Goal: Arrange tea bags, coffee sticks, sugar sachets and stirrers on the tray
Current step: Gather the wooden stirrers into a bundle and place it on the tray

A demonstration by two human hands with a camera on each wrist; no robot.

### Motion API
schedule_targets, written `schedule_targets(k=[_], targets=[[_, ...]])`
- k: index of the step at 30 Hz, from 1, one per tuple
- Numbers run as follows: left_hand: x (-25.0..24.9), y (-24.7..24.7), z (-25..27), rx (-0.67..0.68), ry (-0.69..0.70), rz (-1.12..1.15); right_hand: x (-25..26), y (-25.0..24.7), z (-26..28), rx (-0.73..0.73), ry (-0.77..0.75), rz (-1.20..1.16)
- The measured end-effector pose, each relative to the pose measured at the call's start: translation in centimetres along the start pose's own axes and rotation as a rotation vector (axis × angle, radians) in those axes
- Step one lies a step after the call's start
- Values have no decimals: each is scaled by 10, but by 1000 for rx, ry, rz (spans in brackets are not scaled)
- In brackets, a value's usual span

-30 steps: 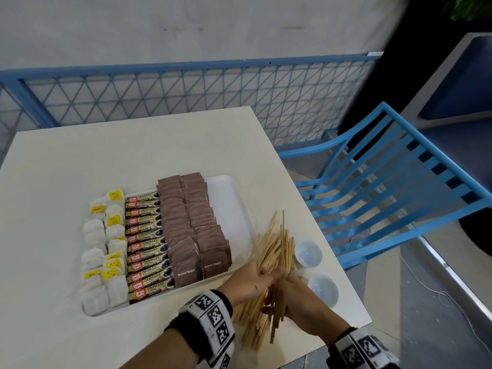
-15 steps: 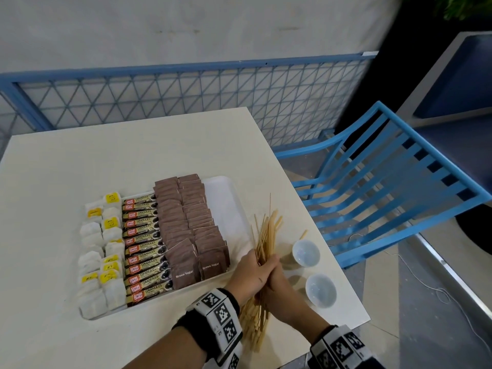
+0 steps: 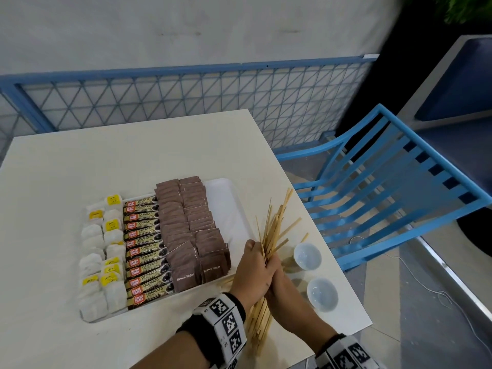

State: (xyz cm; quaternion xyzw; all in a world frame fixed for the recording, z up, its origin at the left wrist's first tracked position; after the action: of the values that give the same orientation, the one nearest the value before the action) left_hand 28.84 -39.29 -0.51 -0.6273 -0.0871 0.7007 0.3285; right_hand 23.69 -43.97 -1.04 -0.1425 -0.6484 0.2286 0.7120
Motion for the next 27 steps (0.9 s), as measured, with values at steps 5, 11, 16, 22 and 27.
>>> schedule_targets(k=[5,11,16,22,27], targets=[[-5,-10,-5,-38,46,-17,-3,-13,2,79,103,-107],[-13,-5,-3,31,143,-196,-1,-48,-7,-47,188,-460],[-20,8,3,76,119,-195,12,-53,-29,-174,212,-523],[-18,14,-1,200,109,89,14,-64,-44,-363,186,-597],[-21,14,1,272,109,135,5,-72,-40,-481,243,-677]])
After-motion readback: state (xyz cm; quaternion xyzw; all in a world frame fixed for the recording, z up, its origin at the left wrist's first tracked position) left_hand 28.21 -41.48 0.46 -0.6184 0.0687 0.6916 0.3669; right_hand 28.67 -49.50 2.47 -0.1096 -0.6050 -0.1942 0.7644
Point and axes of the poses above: each hand's wrist, its own z-axis away from the middle knuckle, its own y-axis out of the palm, x = y × z, the point moved 10 cm from there along -z, towards the middle knuckle, and after that the axes turned 1 degree about -x, right-handed, at the moved point
